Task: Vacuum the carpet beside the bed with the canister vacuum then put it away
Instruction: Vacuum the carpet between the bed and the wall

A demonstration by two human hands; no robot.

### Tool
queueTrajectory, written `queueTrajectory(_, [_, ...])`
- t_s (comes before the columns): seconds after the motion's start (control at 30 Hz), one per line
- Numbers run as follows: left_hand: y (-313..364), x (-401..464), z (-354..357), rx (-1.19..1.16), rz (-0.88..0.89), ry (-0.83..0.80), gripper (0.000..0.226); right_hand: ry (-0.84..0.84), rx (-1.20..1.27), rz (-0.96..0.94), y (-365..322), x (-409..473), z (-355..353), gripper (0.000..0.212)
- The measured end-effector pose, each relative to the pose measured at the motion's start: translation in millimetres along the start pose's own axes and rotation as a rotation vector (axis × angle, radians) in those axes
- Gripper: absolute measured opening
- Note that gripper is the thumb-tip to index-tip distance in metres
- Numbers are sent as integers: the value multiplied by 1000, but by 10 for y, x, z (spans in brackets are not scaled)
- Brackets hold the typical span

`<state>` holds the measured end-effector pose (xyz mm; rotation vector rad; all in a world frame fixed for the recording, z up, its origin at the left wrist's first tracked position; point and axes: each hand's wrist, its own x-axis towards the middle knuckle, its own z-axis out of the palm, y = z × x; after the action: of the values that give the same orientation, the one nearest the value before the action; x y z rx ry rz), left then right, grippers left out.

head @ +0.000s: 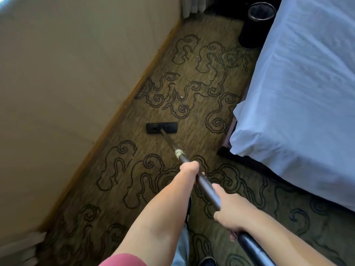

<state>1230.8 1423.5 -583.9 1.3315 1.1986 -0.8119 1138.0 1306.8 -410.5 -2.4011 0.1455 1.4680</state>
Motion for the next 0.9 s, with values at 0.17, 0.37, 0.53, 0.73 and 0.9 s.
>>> queueTrajectory(0.17, [-506, -159, 105, -20, -1, -32, 47, -4, -5, 6, 331, -236, 330, 89])
queueTrajectory(0.37, [-1212, -395, 141, -61, 14, -12, 45, -29, -36, -11, 636, -611, 788, 84])
queueTrajectory(0.53, [-1734, -664, 248, -117, 29, -4, 38, -41, -97, -20, 935, -914, 1026, 87])
queueTrajectory(0.73, [-1909, -813, 292, -158, 48, 34, 25, -47, -26, -19, 1059, -1076, 1115, 88])
queueTrajectory(0.9, [-1747, -685, 358, -170, 70, 48, 32, -70, 48, 3, 1077, -863, 983, 93])
